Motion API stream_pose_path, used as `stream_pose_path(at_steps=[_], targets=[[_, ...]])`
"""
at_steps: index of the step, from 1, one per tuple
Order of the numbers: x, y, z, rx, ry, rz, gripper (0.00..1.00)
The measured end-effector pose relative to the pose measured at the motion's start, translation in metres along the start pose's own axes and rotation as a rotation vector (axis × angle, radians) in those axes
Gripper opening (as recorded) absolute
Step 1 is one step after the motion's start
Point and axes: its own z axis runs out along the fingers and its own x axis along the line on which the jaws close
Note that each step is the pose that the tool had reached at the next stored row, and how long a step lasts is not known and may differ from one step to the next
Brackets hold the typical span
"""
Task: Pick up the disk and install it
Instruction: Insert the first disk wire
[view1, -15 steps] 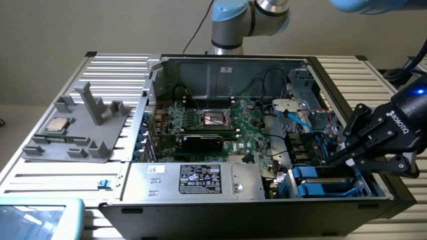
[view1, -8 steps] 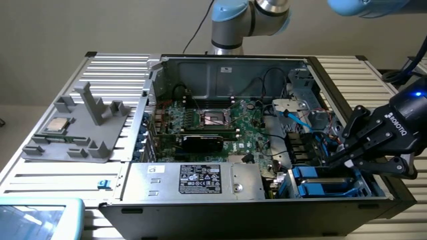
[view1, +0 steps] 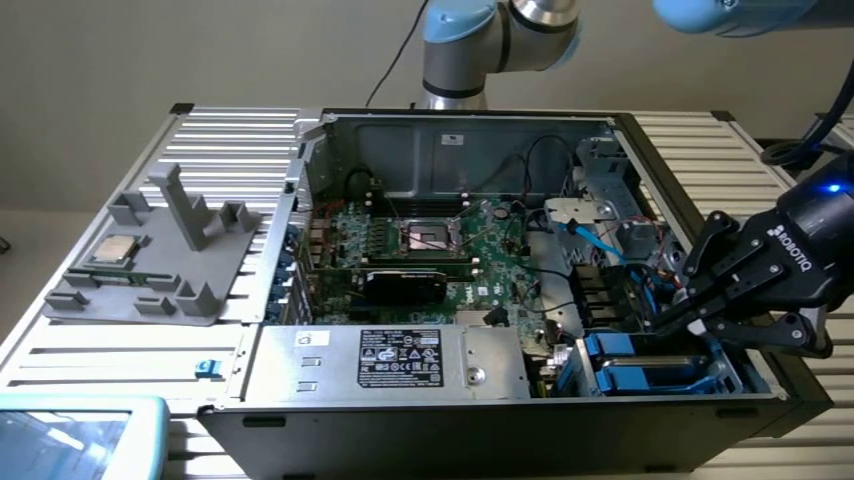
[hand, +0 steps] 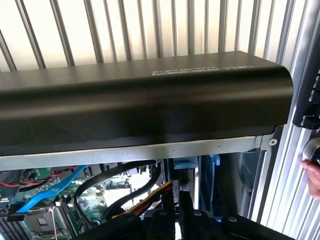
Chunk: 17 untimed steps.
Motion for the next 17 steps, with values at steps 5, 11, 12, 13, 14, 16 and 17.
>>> stream_pose_path(at_steps=[5, 11, 12, 13, 14, 16, 17], targets=[[0.0, 0.0005, 0.001, 0.0004, 0.0004, 0.0, 0.16], [0.0001, 0.001, 0.002, 0.001, 0.0022, -0.001, 0.23], [0.0001, 0.0008, 0.0016, 0.0007, 0.0015, -0.001, 0.29], [0.0001, 0.0005, 0.0011, 0.0006, 0.0006, 0.0, 0.29], [0.0, 0.0005, 0.0011, 0.0006, 0.0004, 0.0, 0.35], [0.0, 0.0004, 0.0007, 0.0007, 0.0005, 0.0, 0.47], [-0.0001, -0.0006, -0.0013, 0.0008, 0.0005, 0.0, 0.53]])
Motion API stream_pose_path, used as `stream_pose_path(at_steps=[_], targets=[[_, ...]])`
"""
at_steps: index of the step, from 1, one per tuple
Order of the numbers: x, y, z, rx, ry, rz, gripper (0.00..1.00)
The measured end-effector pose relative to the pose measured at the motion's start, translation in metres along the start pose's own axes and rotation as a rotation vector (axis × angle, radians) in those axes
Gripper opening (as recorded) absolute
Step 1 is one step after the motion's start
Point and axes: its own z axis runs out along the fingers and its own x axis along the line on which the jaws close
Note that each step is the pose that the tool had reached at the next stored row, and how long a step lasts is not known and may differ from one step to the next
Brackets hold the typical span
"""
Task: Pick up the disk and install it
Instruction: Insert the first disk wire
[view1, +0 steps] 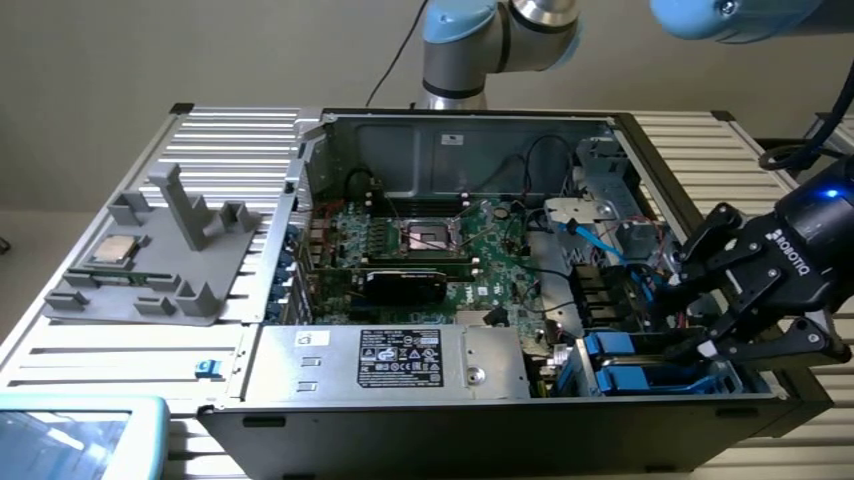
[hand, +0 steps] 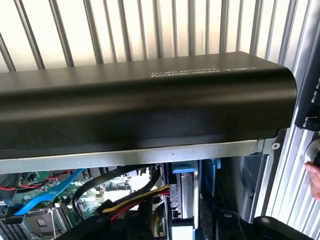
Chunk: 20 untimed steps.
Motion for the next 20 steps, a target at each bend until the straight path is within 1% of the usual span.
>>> stream_pose_path(at_steps=[1, 2, 3, 5, 6, 8, 9, 12, 18, 20], targets=[[0.0, -0.0017, -0.0034, -0.0001, -0.0001, 0.0, 0.53], [0.0, -0.0037, -0.0075, 0.0, -0.0001, 0.0, 0.59], [-0.001, -0.0057, -0.0114, 0.0001, 0.0003, 0.0, 0.59], [-0.001, -0.0096, -0.0192, 0.0, 0.0001, 0.001, 0.71], [-0.001, -0.0107, -0.0214, 0.0, 0.0002, 0.001, 0.77], [-0.001, -0.0109, -0.0219, 0.0001, 0.0003, 0.0, 0.77], [-0.001, -0.0109, -0.0219, 0.0, 0.0003, 0.0, 0.84], [-0.001, -0.0118, -0.0237, 0.0, 0.0001, 0.001, 0.84], [-0.002, -0.0176, -0.0353, -0.0002, -0.0004, 0.001, 0.84], [-0.002, -0.0181, -0.0362, -0.0001, -0.0001, 0.001, 0.84]])
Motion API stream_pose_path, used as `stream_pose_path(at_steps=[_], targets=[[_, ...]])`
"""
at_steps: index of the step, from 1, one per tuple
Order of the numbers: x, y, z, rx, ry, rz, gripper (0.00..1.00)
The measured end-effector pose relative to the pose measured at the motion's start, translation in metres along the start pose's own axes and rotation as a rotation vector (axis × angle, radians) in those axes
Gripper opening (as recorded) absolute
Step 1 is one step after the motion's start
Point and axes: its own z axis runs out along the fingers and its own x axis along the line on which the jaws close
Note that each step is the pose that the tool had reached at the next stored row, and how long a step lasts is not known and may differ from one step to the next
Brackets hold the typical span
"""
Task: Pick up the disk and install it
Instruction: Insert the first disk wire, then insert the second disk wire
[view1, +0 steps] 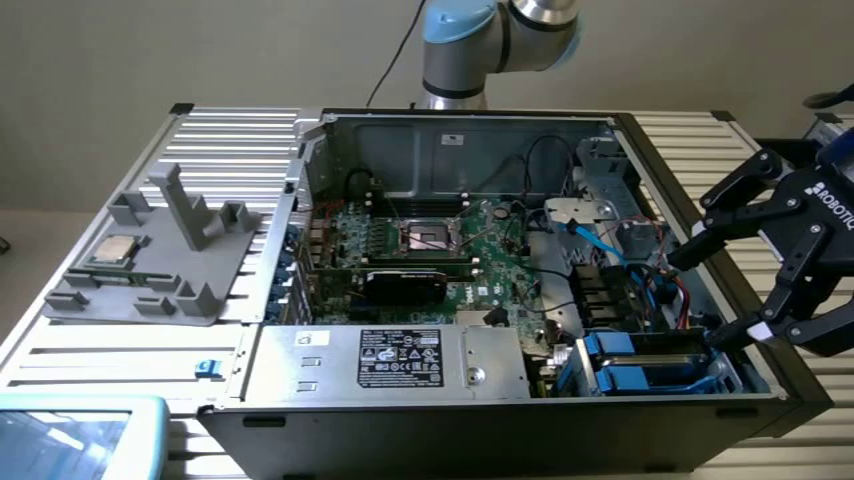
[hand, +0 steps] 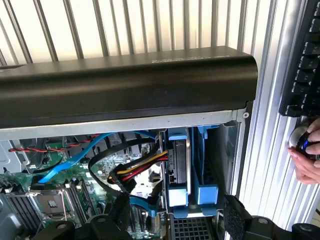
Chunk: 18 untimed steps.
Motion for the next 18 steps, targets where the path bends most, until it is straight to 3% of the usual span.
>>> stream_pose_path(at_steps=[15, 18], targets=[[0.0003, -0.0018, 0.0006, -0.0001, -0.0005, 0.0, 0.84], [-0.0003, -0.0072, 0.0033, -0.005, 0.0001, 0.0, 0.84]])
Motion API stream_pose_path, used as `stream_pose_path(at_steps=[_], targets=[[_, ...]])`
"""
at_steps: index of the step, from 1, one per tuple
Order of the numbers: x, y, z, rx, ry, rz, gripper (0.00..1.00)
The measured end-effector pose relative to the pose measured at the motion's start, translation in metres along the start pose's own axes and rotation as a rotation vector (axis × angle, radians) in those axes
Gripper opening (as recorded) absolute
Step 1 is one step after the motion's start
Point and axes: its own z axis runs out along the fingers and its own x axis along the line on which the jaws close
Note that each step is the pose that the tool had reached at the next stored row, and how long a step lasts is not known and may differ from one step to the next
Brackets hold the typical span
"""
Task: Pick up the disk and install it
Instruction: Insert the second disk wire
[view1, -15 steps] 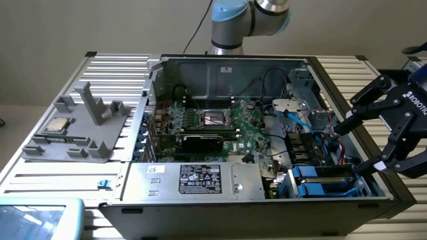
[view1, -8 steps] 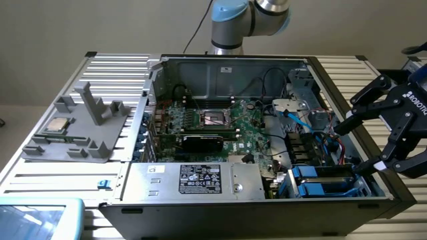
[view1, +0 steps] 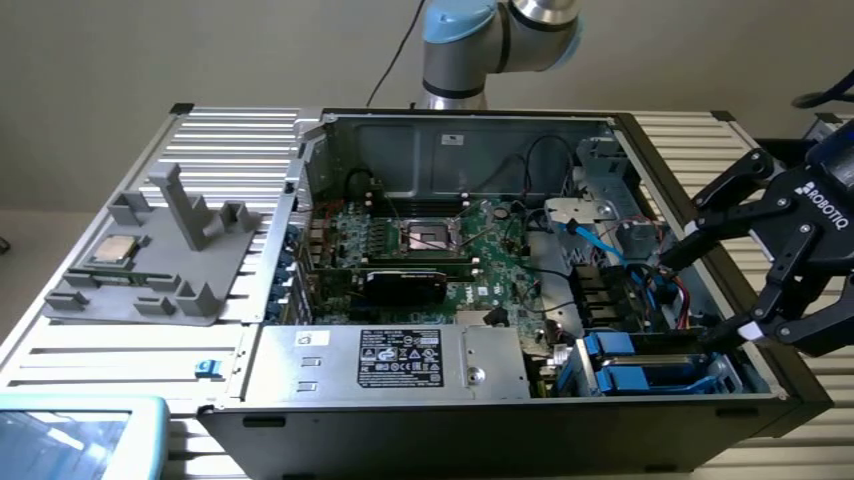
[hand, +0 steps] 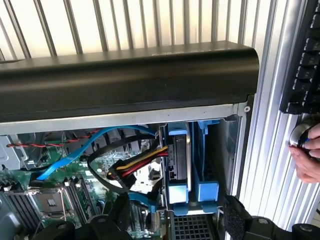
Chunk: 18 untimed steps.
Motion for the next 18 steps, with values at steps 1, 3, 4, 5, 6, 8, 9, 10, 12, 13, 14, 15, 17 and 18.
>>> stream_pose_path(at_steps=[1, 3, 4, 5, 6, 8, 9, 10, 12, 13, 14, 15, 17, 18], targets=[[0.0, -0.0013, 0.0007, -0.005, -0.0002, 0.0, 0.84], [0.0, -0.0018, 0.0009, -0.0248, -0.0027, 0.0, 0.84], [0.001, -0.0018, 0.0009, -0.0405, -0.0053, 0.0, 0.84], [0.001, -0.0019, 0.001, -0.0556, -0.0079, 0.001, 0.84], [0.002, -0.0025, 0.0011, -0.0676, -0.0124, 0.003, 0.84], [0.002, -0.0035, 0.0009, -0.073, -0.0164, 0.005, 0.84], [0.002, -0.0035, 0.0009, -0.073, -0.0164, 0.005, 0.84], [0.002, -0.0035, 0.0009, -0.0731, -0.0164, 0.005, 0.84], [0.002, -0.0056, -0.0001, -0.0741, -0.0168, 0.006, 0.84], [0.002, -0.0069, -0.0015, -0.0754, -0.0167, 0.005, 0.84], [0.001, -0.0084, -0.0022, -0.0771, -0.0175, 0.006, 0.84], [0.001, -0.0099, -0.0027, -0.0788, -0.0196, 0.007, 0.84], [0.001, -0.0126, -0.0029, -0.0853, -0.0271, 0.011, 0.84], [0.001, -0.014, -0.0026, -0.0911, -0.0321, 0.013, 0.84]])
